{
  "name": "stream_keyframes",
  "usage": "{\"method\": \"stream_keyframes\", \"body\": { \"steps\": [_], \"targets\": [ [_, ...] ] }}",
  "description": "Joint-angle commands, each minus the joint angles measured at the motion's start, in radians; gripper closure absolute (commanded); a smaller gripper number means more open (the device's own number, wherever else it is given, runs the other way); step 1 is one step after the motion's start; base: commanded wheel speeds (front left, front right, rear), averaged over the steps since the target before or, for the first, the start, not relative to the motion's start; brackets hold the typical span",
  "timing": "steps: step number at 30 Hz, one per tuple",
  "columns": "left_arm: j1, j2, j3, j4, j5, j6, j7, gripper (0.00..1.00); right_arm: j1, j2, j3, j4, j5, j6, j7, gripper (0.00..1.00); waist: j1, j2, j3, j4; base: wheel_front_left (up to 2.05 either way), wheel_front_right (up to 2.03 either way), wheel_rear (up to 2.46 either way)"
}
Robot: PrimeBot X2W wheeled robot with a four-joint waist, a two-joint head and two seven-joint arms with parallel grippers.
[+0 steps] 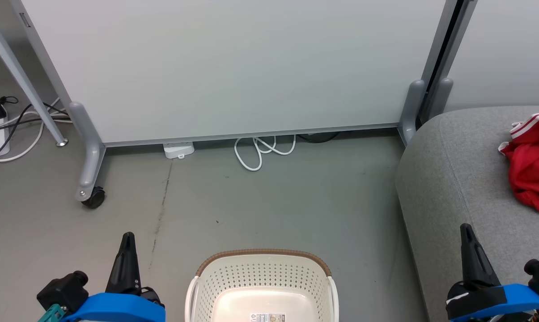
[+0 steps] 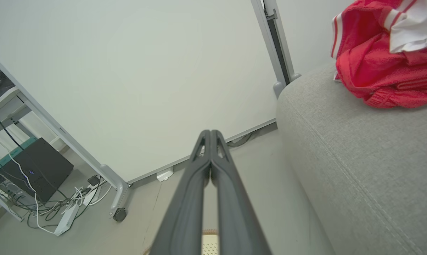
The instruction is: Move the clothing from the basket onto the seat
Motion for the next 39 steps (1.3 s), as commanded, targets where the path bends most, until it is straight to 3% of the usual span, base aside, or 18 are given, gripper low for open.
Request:
{"method": "stream_keyframes", "body": {
  "steps": [1,39],
  "targets": [
    [-0.033,0.001,0.009,-0.018,-0.029,-0.003,0.005,1.00,-0.029,-0.003,-0.001,-0.015,0.031,0.000,0.005,1.00,0.0000,0.0000,0.000,0.000,0.00,0.00,0.00],
    [-0.074,0.000,0.063,-0.024,-0.549,-0.009,0.135,1.00,-0.067,-0.005,-0.004,-0.003,0.555,0.000,0.136,1.00,0.0000,0.0000,0.005,-0.027,0.00,0.00,0.00]
  ]
}}
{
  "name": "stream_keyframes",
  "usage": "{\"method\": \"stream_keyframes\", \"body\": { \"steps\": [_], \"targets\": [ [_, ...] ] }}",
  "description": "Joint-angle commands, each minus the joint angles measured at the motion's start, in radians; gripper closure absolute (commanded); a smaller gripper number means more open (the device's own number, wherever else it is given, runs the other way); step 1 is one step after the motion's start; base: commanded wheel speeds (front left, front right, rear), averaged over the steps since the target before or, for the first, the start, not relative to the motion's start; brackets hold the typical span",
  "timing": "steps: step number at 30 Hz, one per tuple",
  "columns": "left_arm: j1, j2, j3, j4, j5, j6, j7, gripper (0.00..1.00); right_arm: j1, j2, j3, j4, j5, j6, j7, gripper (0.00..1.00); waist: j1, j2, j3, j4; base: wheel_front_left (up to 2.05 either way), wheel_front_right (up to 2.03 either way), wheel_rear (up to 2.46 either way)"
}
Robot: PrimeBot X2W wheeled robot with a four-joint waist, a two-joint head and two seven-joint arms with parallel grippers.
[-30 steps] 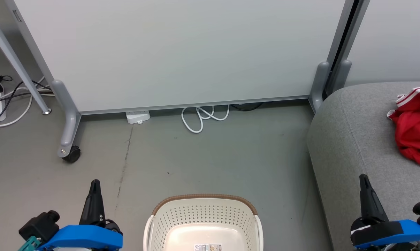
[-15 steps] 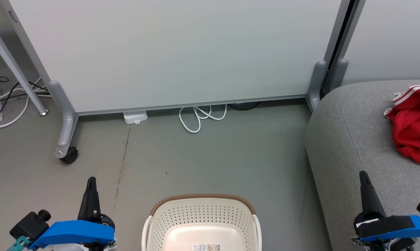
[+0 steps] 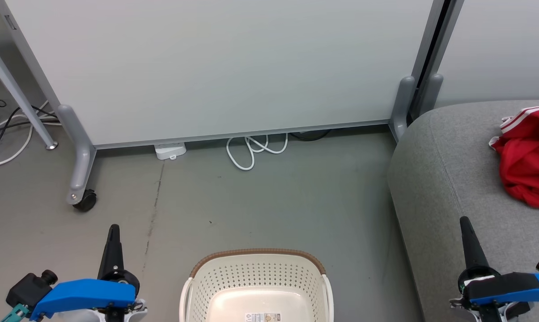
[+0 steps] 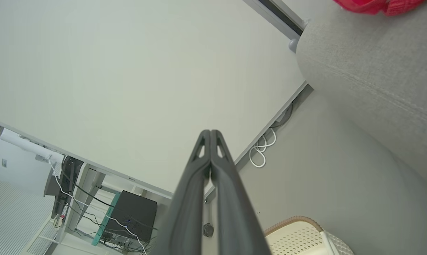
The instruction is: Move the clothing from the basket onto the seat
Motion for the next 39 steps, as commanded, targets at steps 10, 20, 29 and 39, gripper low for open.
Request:
{"method": "stream_keyframes", "body": {
  "steps": [10,20,29,39],
  "targets": [
    [-0.035,0.001,0.018,-0.013,-0.121,-0.007,0.030,1.00,-0.032,-0.005,-0.003,-0.004,0.123,0.000,0.030,1.00,-0.0001,0.0000,0.001,-0.007,0.00,0.00,0.00],
    [-0.043,0.000,0.027,-0.014,-0.220,-0.009,0.054,1.00,-0.039,-0.005,-0.004,-0.002,0.223,0.001,0.055,1.00,-0.0001,0.0000,0.003,-0.014,0.00,0.00,0.00],
    [-0.048,0.000,0.036,-0.015,-0.302,-0.010,0.076,1.00,-0.044,-0.005,-0.004,0.001,0.305,0.001,0.075,1.00,-0.0001,0.0000,0.004,-0.020,0.00,0.00,0.00],
    [-0.054,0.000,0.045,-0.015,-0.386,-0.011,0.096,1.00,-0.050,-0.005,-0.004,0.003,0.389,0.001,0.098,1.00,-0.0001,0.0000,0.005,-0.027,0.00,0.00,0.00]
  ]
}}
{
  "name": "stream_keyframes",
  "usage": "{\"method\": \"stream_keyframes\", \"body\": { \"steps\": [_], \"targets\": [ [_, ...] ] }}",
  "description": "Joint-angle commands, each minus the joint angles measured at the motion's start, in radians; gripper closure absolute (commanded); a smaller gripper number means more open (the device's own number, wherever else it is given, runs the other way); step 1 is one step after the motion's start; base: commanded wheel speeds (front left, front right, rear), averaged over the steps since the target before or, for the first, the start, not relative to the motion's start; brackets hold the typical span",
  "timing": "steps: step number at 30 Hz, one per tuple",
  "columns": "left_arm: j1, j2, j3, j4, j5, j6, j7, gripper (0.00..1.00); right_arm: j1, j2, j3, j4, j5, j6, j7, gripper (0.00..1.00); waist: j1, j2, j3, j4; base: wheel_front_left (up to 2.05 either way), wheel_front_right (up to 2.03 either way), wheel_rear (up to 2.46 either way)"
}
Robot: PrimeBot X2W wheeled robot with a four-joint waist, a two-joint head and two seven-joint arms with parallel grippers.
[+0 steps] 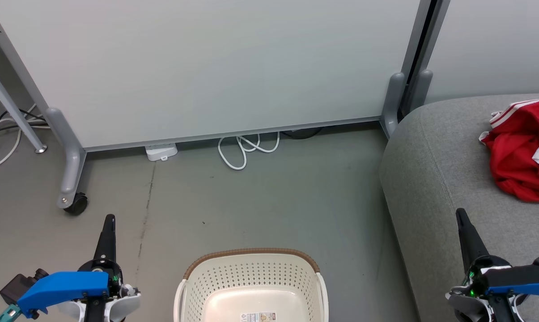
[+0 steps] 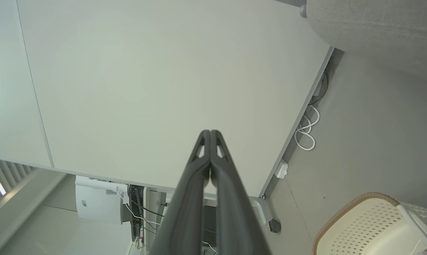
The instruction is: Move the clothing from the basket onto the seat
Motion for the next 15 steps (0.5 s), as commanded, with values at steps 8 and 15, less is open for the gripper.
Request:
{"method": "stream_keyframes", "body": {
  "steps": [8,15],
  "targets": [
    [-0.022,0.000,0.013,-0.008,-0.070,-0.009,0.019,1.00,-0.022,-0.005,-0.002,0.000,0.071,0.001,0.021,1.00,0.0000,0.0000,0.001,-0.005,0.00,0.00,0.00],
    [-0.027,0.000,0.017,-0.008,-0.122,-0.010,0.032,1.00,-0.024,-0.005,-0.002,0.002,0.124,0.001,0.034,1.00,0.0000,0.0000,0.002,-0.010,0.00,0.00,0.00]
  ]
}}
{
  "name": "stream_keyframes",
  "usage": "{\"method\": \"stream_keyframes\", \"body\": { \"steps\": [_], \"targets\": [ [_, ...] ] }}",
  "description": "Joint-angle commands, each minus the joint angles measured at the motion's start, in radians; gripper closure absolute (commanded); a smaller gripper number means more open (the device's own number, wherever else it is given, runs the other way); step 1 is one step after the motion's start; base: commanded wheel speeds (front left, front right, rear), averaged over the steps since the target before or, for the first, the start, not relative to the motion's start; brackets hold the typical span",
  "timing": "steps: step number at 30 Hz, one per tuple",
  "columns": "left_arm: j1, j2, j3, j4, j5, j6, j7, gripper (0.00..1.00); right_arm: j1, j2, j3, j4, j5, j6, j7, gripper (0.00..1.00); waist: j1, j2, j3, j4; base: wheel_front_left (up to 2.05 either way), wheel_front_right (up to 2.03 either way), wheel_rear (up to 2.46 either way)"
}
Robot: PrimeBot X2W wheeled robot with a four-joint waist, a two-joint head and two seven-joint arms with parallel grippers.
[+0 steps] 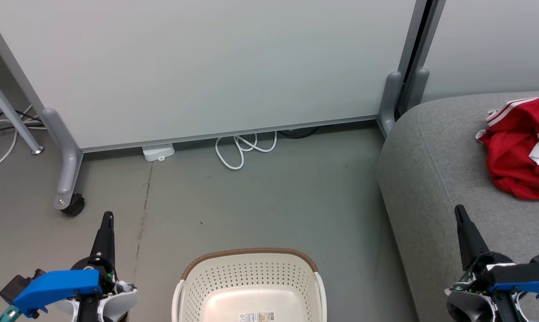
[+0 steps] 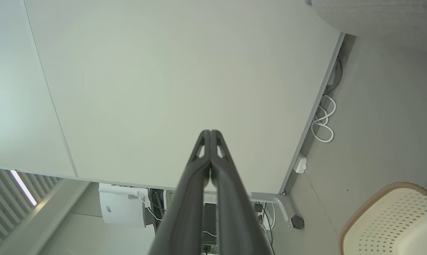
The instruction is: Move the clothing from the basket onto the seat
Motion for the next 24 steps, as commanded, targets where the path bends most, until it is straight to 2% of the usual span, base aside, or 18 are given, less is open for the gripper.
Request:
{"method": "stream_keyframes", "body": {
  "steps": [1,12,24],
  "targets": [
    [-0.019,0.000,0.004,-0.007,-0.014,-0.010,0.004,1.00,-0.012,-0.004,-0.002,0.001,0.016,0.001,0.005,1.00,0.0000,-0.0001,0.000,0.000,0.00,0.00,0.00],
    [-0.022,0.000,0.012,-0.007,-0.091,-0.010,0.024,1.00,-0.019,-0.005,-0.002,0.004,0.093,0.001,0.024,1.00,0.0000,-0.0001,0.001,-0.008,0.00,0.00,0.00],
    [-0.021,0.000,0.012,-0.006,-0.089,-0.008,0.024,1.00,-0.019,-0.004,-0.002,0.004,0.091,0.001,0.025,1.00,0.0000,-0.0001,0.002,-0.008,0.00,0.00,0.00]
  ]
}}
